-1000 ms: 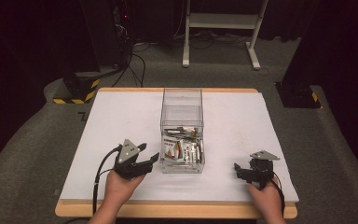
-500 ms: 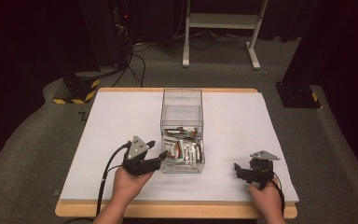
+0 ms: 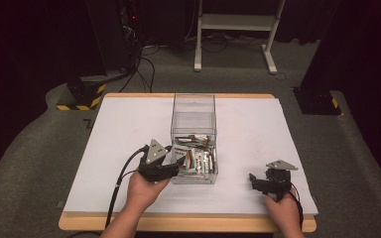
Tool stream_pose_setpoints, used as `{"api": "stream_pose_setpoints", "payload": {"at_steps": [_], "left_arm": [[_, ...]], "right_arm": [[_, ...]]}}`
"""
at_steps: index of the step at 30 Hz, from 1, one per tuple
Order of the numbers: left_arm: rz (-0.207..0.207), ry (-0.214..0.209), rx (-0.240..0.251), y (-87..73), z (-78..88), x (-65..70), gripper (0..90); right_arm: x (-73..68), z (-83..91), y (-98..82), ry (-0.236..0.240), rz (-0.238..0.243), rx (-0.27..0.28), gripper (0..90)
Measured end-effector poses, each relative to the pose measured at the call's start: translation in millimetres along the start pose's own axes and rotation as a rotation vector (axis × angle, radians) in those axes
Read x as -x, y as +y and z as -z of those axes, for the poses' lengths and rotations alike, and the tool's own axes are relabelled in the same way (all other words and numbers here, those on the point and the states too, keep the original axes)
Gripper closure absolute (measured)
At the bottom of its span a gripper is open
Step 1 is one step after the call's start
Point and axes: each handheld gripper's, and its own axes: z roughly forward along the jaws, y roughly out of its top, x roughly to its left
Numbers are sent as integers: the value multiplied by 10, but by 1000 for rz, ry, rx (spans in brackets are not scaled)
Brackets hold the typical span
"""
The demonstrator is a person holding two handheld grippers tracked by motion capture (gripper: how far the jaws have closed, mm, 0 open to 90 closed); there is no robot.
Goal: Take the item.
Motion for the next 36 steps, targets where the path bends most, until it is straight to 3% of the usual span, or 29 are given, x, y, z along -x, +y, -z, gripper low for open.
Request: {"api": "stream_pose_setpoints", "payload": {"at_steps": [19,27,31,36], "left_arm": [[-12,28,-53,92,-221,85,410],[-28,65,-73,97,-267,118,435],[-20,63,-73,73,-251,94,474],[21,33,-62,13,-194,37,524]], "right_arm": [[0,0,0,1,0,0,117],[0,1,0,2,-2,0,118],[0,1,0,2,-2,0,118],[0,1,0,2,-2,0,118]]}}
